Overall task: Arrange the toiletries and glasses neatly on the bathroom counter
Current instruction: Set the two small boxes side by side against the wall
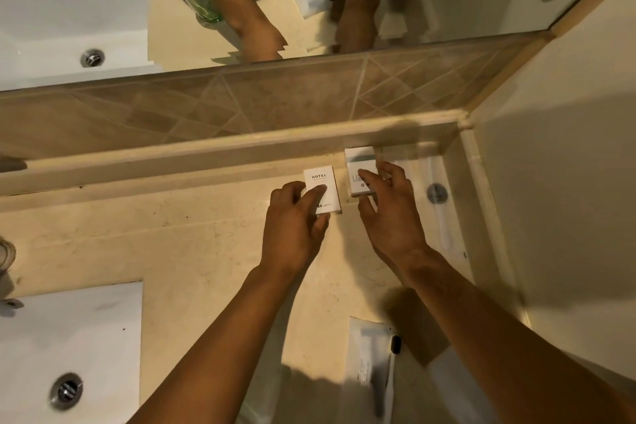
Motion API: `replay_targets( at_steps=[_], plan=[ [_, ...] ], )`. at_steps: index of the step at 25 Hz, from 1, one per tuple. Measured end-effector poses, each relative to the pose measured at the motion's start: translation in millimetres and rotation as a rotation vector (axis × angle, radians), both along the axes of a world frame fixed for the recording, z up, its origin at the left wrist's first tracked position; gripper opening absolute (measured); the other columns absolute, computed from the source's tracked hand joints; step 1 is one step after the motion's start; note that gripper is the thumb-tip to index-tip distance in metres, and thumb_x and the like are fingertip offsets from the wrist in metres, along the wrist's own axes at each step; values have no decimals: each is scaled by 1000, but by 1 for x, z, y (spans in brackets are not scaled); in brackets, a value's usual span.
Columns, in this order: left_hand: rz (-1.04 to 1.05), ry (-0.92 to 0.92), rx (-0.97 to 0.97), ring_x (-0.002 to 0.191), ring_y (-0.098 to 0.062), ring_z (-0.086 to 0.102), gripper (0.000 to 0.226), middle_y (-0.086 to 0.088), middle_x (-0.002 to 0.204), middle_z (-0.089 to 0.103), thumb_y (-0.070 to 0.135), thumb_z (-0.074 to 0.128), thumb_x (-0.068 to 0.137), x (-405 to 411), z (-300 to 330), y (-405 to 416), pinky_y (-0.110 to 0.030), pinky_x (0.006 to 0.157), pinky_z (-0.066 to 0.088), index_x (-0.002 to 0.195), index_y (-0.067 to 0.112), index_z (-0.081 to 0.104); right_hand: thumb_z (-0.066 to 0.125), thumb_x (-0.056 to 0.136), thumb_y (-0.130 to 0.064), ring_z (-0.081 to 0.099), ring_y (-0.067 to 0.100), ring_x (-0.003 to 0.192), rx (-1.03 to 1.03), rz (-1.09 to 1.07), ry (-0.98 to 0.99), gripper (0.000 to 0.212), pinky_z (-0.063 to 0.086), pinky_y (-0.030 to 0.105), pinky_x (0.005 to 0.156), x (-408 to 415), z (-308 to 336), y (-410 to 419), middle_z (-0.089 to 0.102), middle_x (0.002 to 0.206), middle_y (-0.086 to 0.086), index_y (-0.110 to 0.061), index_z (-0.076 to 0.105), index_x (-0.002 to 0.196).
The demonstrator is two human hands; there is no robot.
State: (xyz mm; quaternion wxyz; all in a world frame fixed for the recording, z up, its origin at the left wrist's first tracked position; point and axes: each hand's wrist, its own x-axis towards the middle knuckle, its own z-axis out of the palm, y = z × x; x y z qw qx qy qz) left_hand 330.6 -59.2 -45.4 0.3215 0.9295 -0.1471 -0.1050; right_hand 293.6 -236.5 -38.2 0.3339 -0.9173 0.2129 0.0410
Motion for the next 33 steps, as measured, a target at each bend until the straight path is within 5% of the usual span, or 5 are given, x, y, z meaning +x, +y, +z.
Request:
replay_targets(
  at_steps=[8, 33],
  plan=[
    [-17, -53, -8, 117, -28, 49, 48, -6, 131, 58, 29, 67, 84, 28, -7, -23, -48, 94, 50, 132, 25, 63, 62, 97, -15, 48, 17, 133, 67, -37, -27, 40, 50, 31, 107, 7, -4, -7, 36, 151, -5, -27, 59, 135],
    [-23, -73, 47, 129, -23, 41, 48, -4, 143, 55, 26, 67, 92, 22, -10, -25, -37, 103, 45, 140, 26, 57, 68, 93, -19, 46, 20, 131, 77, -69, -82, 41, 53, 37, 104, 8, -9, -3, 41, 148, -2, -25, 59, 133]
  ],
)
